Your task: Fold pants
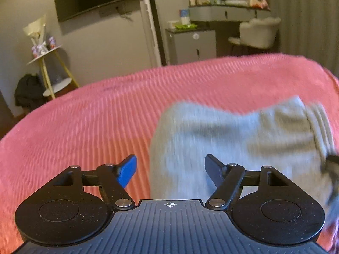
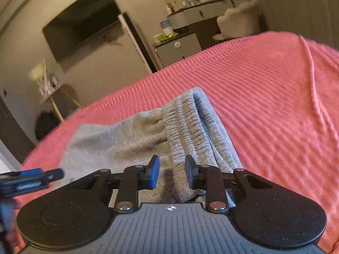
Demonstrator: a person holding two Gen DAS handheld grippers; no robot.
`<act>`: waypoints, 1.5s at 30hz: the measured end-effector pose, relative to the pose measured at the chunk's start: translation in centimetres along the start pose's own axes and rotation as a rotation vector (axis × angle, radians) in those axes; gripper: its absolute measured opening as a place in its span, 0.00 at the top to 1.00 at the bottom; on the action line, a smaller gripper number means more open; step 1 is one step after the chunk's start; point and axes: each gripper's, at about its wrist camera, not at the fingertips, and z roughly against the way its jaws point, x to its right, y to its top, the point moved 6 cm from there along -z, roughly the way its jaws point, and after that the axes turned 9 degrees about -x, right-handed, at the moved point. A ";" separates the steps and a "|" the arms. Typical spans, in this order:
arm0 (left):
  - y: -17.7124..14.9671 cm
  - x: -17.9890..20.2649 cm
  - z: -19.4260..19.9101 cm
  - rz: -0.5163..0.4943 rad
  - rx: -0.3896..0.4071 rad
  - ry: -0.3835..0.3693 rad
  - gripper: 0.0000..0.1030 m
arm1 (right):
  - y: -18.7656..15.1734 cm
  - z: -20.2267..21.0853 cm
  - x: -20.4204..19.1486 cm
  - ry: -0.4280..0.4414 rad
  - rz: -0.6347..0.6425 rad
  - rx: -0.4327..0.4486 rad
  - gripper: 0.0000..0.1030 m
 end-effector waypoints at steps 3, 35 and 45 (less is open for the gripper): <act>2.7 0.0 -1.4 0.038 -0.007 -0.037 0.24 | -0.7 0.2 0.3 0.004 -0.008 0.013 0.75; -4.1 -2.9 -9.0 0.169 -0.403 -0.485 0.12 | 3.5 -4.5 5.4 0.098 -0.039 -0.315 0.07; -3.6 -2.3 -9.8 0.158 -0.367 -0.555 0.30 | 3.5 -6.7 5.4 0.250 -0.052 -0.365 0.34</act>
